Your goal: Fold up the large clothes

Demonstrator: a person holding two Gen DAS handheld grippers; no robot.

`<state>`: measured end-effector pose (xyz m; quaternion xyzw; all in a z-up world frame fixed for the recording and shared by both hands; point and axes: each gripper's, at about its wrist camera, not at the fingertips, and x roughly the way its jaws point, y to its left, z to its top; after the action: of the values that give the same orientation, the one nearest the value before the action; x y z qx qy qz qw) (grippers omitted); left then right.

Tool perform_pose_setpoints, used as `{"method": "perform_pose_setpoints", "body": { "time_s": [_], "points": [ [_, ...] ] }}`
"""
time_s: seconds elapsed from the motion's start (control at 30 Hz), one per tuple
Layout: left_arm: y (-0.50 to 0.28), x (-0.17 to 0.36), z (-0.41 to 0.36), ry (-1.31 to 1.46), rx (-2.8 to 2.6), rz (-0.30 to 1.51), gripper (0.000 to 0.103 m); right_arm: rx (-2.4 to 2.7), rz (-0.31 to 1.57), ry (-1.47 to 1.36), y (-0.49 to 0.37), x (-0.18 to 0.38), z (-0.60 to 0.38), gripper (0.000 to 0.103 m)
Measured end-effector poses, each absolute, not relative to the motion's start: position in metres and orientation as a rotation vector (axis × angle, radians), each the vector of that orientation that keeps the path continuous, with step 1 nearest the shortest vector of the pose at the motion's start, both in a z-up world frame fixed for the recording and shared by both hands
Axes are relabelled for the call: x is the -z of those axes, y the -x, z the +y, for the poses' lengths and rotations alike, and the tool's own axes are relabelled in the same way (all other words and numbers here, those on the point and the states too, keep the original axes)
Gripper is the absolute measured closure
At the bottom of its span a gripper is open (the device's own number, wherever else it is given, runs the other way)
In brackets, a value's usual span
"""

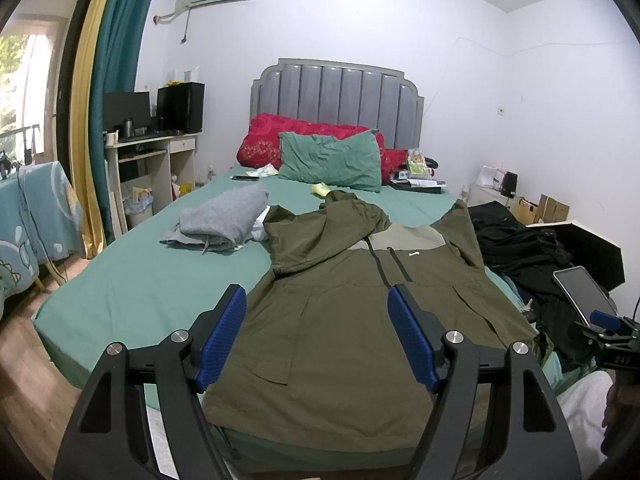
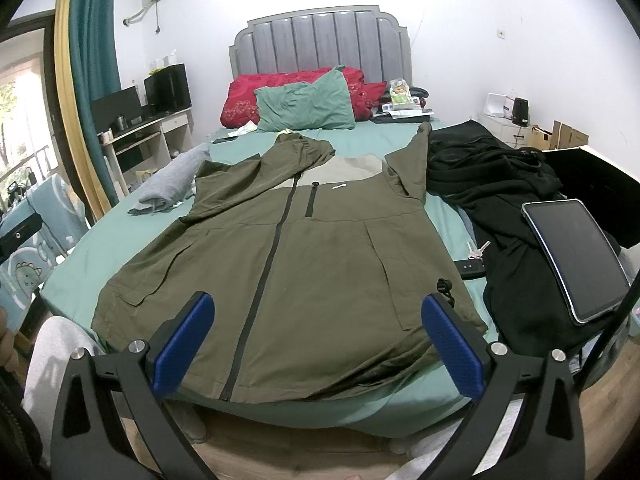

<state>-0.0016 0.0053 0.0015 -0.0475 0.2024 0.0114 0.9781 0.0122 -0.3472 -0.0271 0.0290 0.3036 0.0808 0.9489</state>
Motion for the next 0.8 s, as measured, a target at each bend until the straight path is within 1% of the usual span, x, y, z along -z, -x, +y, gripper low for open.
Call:
{"method": "perform_pose_setpoints", "body": {
  "time_s": [0.8],
  "points": [
    [0.0031, -0.0016, 0.0034, 0.092, -0.025, 0.402, 0.027, -0.165, 0.617, -0.060, -0.0115, 0.0270, -0.3468, 0.001]
  ]
}}
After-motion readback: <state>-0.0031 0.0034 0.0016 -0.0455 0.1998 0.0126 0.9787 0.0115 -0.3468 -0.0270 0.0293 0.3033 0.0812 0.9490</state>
